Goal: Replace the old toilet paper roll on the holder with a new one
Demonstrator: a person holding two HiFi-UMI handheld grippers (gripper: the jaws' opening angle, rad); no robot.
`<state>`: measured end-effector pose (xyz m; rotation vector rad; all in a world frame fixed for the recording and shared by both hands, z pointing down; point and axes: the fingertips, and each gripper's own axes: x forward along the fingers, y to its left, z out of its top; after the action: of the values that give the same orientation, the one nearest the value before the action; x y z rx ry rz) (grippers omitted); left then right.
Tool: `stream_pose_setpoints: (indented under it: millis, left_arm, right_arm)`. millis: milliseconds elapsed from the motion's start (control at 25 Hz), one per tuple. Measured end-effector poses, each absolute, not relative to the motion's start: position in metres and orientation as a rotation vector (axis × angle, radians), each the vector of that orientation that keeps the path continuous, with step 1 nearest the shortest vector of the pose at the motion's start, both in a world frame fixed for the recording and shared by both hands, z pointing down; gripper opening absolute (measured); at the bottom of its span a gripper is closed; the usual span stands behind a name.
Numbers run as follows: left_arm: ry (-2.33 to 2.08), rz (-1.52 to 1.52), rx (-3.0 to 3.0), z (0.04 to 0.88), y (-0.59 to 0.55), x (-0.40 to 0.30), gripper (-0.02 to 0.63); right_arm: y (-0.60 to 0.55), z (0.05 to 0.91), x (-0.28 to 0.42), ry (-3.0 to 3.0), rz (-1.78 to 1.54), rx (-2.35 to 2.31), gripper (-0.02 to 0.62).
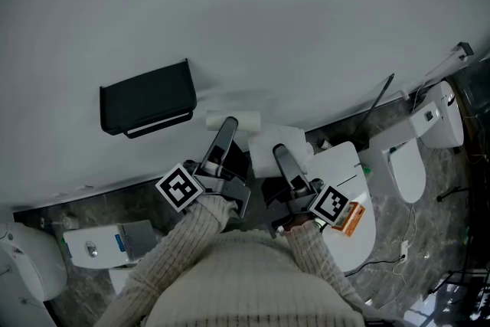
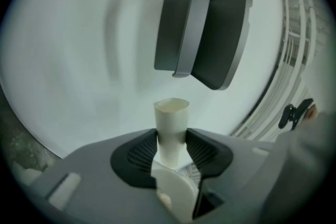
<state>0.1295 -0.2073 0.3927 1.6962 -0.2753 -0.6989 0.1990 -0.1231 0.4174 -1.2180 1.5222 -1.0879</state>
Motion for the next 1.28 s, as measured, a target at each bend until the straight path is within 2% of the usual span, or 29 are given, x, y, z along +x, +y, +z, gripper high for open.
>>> stream_pose_setpoints:
  millis: [480, 1280]
  left_arm:
    - [-0.333, -0.753, 1.694, 0.385, -0.178, 0.099, 0.17]
    - [-0.559, -0.886, 1.679, 0.4, -0.182, -0.013, 0.17]
  right_arm:
    - [-0.106, 0.411, 0.2, 1.516, -1.088, -1.181, 0.466]
    - [-0.186, 0.385, 0.144, 1.625, -1.113, -1.053, 0.466]
